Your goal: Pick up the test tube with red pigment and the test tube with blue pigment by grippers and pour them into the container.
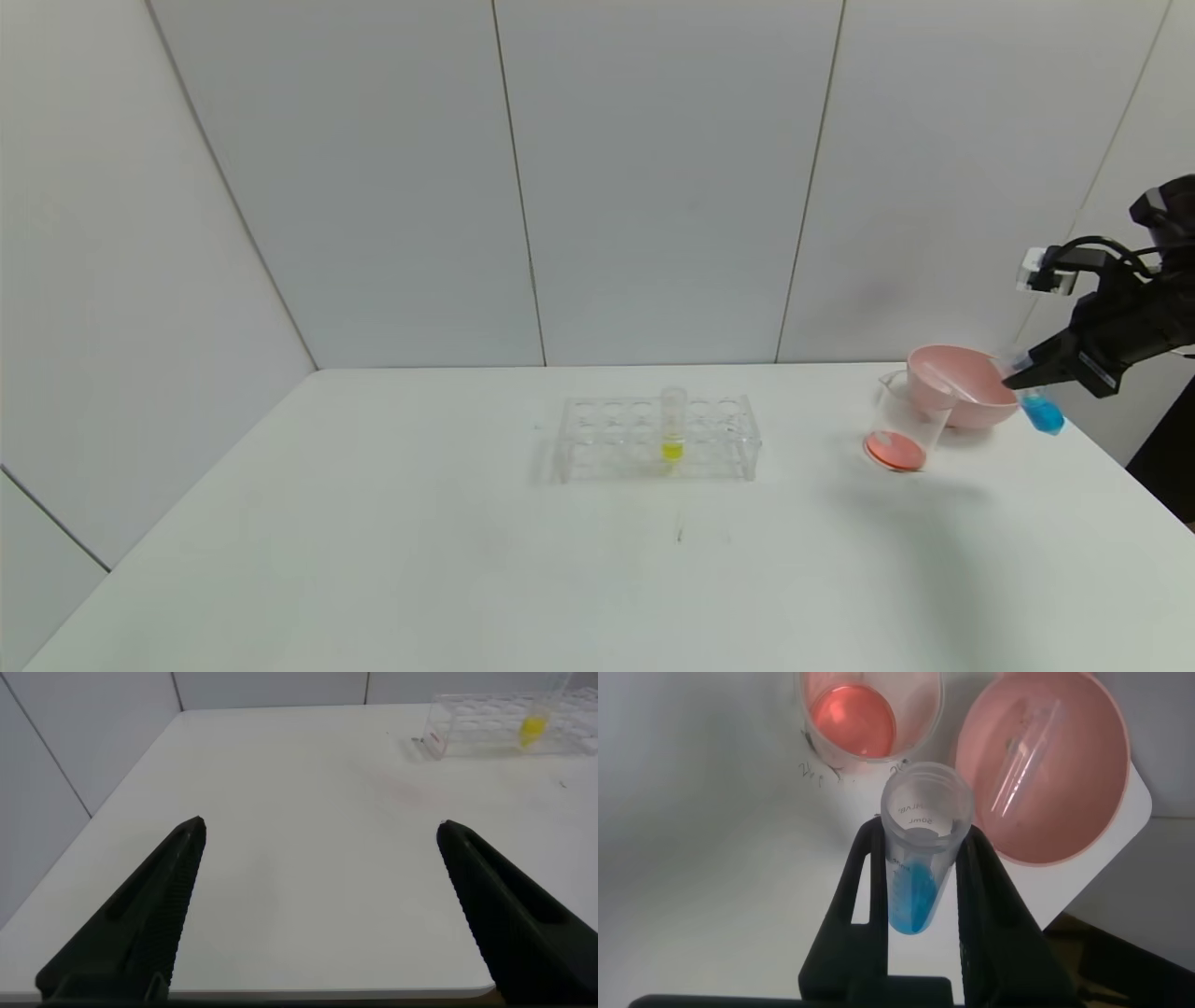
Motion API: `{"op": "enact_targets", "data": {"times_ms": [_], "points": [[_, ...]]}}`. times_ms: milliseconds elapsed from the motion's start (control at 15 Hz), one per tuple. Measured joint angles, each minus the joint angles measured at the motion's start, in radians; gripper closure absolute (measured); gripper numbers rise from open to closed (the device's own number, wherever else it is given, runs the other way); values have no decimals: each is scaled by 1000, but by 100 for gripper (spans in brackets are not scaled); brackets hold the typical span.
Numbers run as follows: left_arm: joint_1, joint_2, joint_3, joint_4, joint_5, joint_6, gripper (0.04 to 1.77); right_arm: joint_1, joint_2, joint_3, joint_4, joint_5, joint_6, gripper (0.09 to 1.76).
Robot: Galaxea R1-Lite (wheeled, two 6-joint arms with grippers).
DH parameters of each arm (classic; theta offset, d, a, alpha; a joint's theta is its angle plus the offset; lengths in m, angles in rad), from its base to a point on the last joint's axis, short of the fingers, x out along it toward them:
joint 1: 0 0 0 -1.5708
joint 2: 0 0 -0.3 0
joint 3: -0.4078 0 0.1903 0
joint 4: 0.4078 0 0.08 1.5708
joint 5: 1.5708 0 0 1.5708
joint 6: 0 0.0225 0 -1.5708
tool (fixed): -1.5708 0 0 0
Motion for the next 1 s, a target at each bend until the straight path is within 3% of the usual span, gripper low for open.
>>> {"op": "enact_targets", "data": {"times_ms": [1000], "points": [[0, 0, 0, 0, 0, 0, 5, 165, 34, -2, -71, -406, -2, 136]]}}
